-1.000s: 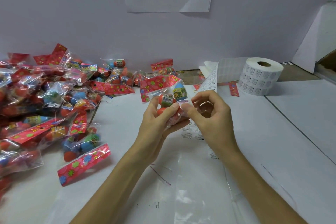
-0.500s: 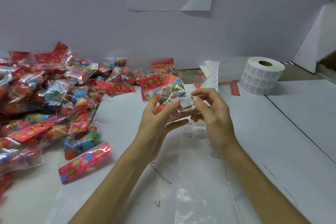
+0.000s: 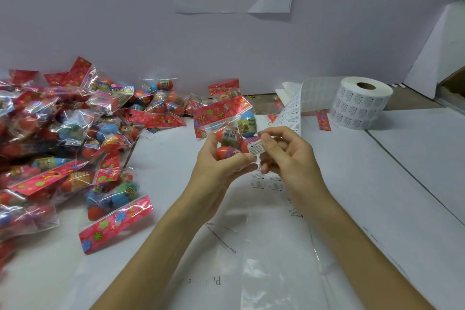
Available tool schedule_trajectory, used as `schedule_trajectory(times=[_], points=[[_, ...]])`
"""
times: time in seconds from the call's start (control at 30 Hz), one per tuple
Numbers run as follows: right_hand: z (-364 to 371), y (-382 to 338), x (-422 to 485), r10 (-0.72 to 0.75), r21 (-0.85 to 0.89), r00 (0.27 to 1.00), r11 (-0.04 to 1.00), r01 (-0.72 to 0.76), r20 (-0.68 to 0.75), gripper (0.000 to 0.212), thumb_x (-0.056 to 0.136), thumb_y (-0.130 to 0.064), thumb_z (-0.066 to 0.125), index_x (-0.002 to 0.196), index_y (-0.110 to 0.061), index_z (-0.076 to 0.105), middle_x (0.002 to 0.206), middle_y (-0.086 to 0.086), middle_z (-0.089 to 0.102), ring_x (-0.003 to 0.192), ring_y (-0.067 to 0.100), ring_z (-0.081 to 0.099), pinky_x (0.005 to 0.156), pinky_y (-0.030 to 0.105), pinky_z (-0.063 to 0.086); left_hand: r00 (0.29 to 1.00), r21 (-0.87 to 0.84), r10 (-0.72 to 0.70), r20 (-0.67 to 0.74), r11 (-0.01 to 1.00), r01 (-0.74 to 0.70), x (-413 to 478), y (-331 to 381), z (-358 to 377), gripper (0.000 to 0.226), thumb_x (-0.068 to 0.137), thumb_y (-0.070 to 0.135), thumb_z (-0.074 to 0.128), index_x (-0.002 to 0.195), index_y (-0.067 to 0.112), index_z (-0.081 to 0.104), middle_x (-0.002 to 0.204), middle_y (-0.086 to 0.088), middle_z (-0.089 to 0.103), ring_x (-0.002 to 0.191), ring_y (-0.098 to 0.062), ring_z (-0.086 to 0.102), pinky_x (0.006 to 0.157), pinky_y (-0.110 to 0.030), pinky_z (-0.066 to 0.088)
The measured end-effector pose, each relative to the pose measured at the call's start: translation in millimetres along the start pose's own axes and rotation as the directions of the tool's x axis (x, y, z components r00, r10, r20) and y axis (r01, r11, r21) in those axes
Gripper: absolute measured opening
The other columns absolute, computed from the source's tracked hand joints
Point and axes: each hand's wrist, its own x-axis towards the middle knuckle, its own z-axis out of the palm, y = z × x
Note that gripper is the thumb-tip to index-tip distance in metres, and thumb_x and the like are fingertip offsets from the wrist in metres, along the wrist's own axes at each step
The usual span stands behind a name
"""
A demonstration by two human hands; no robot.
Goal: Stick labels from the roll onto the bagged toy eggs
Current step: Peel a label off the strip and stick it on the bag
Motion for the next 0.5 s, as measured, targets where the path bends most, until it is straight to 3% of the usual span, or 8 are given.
schedule_trajectory(times=[0.1, 0.27, 0.43, 0.5], points=[[1.0, -1.8, -0.7, -0.004, 0.015, 1.000, 1.000, 0.004, 0.006, 0.014, 0.098, -0.027, 0.065, 0.107, -0.016, 0.066, 0.080, 0.012, 0.068, 0.056, 0.017, 0.061, 0.061, 0.033, 0.054, 1.000, 0.002, -0.003, 0.014, 1.000, 0.003, 0.5, 0.6, -0.1, 0.052, 0.085, -0.006, 0.075, 0.125, 0.021, 0.058, 0.109, -0.016, 0.075, 0.094, -0.026, 0.077, 0.076, -0.028, 0.061], [1.8, -6.1, -5.0, -0.066, -0.122, 0.997, 0.990, 0.070, 0.030, 0.039, 0.076, -0.046, 0.074, 0.107, -0.023, 0.063, 0.087, 0.003, 0.071, 0.057, 0.013, 0.069, 0.057, 0.023, 0.056, 0.998, -0.008, 0.001, 0.055, 1.000, -0.001, -0.6, 3.4, 1.3, 0.062, 0.075, 0.007, 0.086, 0.128, 0.020, 0.057, 0.114, -0.011, 0.076, 0.101, -0.029, 0.076, 0.078, -0.029, 0.061], [1.5, -7.3, -4.5, -0.050, -0.045, 0.999, 0.998, 0.051, 0.016, 0.034, 0.082, -0.040, 0.069, 0.101, -0.012, 0.068, 0.087, 0.007, 0.072, 0.054, 0.019, 0.064, 0.060, 0.038, 0.059, 0.999, -0.011, -0.007, 0.042, 1.000, 0.008, 0.2, 3.1, -0.5, 0.064, 0.074, 0.003, 0.078, 0.133, 0.013, 0.055, 0.110, -0.012, 0.076, 0.097, -0.026, 0.076, 0.078, -0.029, 0.061], [1.0, -7.3, -4.3, -0.058, -0.038, 0.998, 0.998, 0.059, 0.010, 0.032, 0.084, -0.039, 0.068, 0.101, -0.011, 0.068, 0.086, 0.008, 0.072, 0.053, 0.019, 0.063, 0.060, 0.038, 0.059, 0.999, -0.018, -0.009, 0.043, 1.000, 0.010, -0.1, 2.8, -0.4, 0.064, 0.073, 0.008, 0.078, 0.133, 0.012, 0.055, 0.111, -0.013, 0.076, 0.097, -0.026, 0.076, 0.079, -0.029, 0.061]])
